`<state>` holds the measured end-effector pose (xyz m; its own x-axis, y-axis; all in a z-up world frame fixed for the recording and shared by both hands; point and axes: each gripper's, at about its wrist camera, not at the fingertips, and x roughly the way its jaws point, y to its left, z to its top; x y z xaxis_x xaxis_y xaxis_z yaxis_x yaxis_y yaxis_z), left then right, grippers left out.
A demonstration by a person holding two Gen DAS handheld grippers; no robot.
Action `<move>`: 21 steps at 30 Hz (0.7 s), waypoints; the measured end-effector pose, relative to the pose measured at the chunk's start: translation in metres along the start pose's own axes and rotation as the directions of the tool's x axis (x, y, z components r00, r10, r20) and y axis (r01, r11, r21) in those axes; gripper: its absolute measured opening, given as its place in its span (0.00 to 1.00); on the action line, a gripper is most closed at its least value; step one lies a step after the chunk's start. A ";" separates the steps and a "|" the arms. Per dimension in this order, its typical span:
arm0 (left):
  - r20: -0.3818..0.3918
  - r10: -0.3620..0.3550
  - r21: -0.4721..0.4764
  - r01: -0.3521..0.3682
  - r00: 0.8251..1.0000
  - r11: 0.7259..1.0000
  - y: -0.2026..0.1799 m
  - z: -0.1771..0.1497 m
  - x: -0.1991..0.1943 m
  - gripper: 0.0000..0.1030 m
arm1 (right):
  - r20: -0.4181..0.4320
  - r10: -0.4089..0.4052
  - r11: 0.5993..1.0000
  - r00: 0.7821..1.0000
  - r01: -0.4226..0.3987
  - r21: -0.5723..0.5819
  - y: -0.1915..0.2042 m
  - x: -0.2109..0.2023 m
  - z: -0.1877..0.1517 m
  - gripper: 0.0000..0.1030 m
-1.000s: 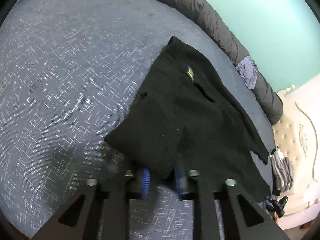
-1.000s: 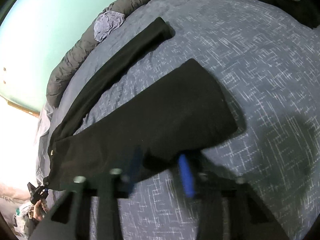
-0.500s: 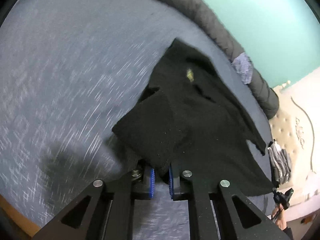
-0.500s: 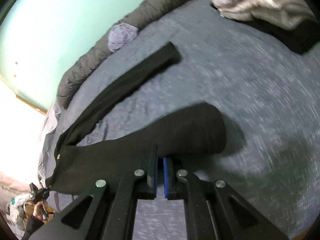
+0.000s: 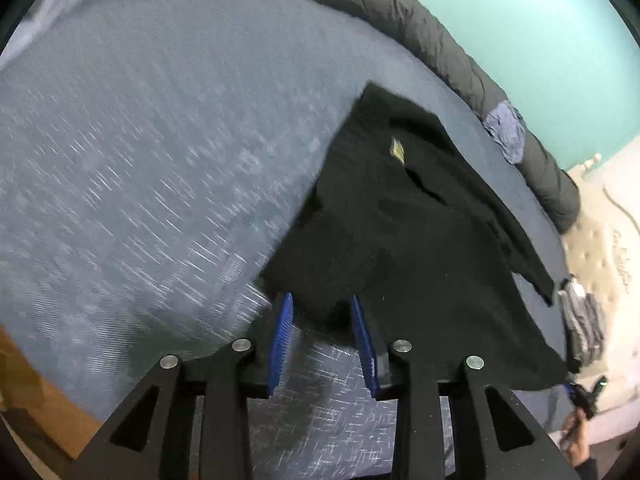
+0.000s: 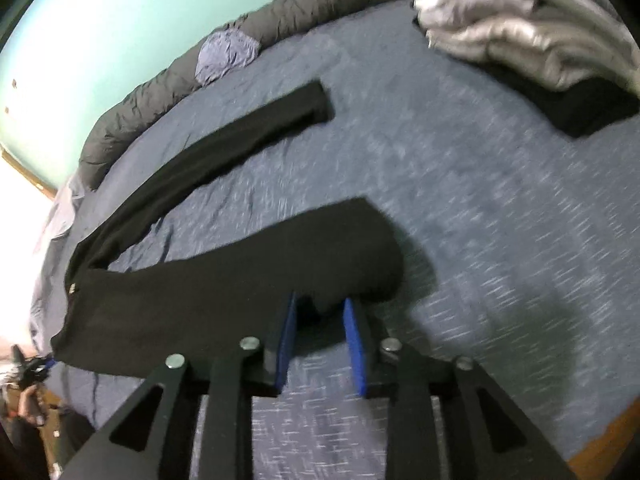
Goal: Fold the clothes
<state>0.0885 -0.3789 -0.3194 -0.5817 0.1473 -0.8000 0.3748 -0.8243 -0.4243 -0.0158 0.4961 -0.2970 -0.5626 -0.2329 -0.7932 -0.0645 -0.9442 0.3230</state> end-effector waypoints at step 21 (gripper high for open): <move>-0.078 0.181 0.424 -0.131 0.980 0.896 -0.093 0.022 0.080 0.46 | -0.333 0.164 0.851 0.929 -0.304 -0.429 0.235 0.105 -0.016 0.51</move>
<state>-0.0085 -0.3028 -0.3346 -0.4463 0.0380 -0.8941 0.1060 -0.9898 -0.0950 -0.0772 0.2457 -0.3126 -0.2585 -0.4483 -0.8557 0.4692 -0.8325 0.2945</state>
